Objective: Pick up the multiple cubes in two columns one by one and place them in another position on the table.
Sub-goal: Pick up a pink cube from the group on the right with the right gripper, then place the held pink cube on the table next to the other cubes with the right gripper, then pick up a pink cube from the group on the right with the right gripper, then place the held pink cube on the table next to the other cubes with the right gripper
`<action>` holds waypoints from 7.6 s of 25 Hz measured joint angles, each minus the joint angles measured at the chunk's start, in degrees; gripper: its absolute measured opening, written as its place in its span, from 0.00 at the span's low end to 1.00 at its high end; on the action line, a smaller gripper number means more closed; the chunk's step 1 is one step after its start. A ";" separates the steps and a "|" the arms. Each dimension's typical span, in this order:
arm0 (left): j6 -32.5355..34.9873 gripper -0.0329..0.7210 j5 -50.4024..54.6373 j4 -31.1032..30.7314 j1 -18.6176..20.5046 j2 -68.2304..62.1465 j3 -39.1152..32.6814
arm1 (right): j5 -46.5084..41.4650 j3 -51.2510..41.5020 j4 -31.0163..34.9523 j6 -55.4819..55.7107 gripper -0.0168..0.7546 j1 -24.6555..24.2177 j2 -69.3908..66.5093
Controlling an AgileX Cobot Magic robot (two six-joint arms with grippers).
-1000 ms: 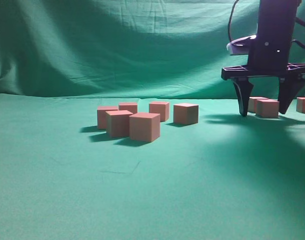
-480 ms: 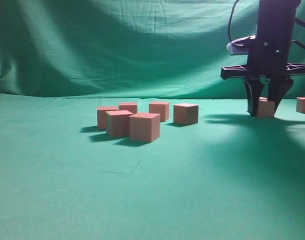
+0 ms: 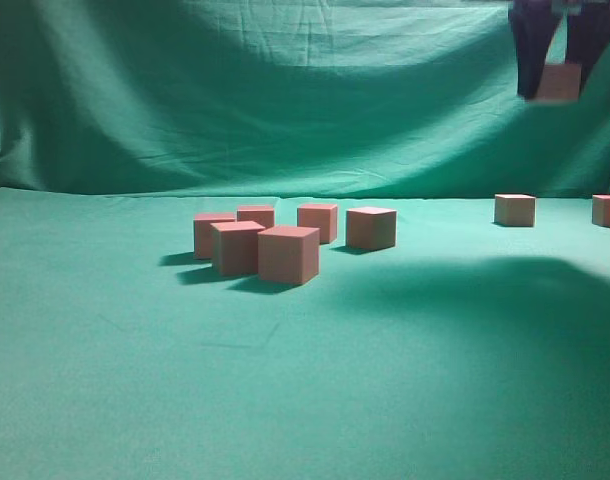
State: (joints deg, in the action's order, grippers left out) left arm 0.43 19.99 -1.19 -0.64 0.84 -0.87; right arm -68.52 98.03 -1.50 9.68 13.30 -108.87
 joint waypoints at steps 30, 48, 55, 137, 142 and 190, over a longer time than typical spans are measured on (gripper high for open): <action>0.00 0.04 0.00 0.00 0.00 0.00 0.00 | 29.72 -38.35 -0.19 13.17 0.35 30.62 14.51; 0.00 0.04 0.00 0.00 0.00 0.00 0.00 | 34.18 -37.57 -2.77 13.51 0.35 30.62 6.67; 0.00 0.04 0.00 0.00 0.00 0.00 0.00 | 34.68 -37.08 -4.01 13.51 0.35 30.62 4.75; 0.00 0.04 0.00 0.00 0.00 0.00 0.00 | 8.94 1.88 -1.52 -6.77 0.73 -14.63 -12.90; 0.00 0.04 0.00 0.00 0.00 0.00 0.00 | 9.42 2.78 -1.52 -8.29 0.73 -14.63 -16.32; 0.00 0.04 0.00 0.00 0.00 0.00 0.00 | 2.90 -37.24 7.29 -5.88 0.37 16.74 34.89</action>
State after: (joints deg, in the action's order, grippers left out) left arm 0.43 19.99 -1.19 -0.64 0.84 -0.87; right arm -65.62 60.79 5.79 3.80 30.05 -73.98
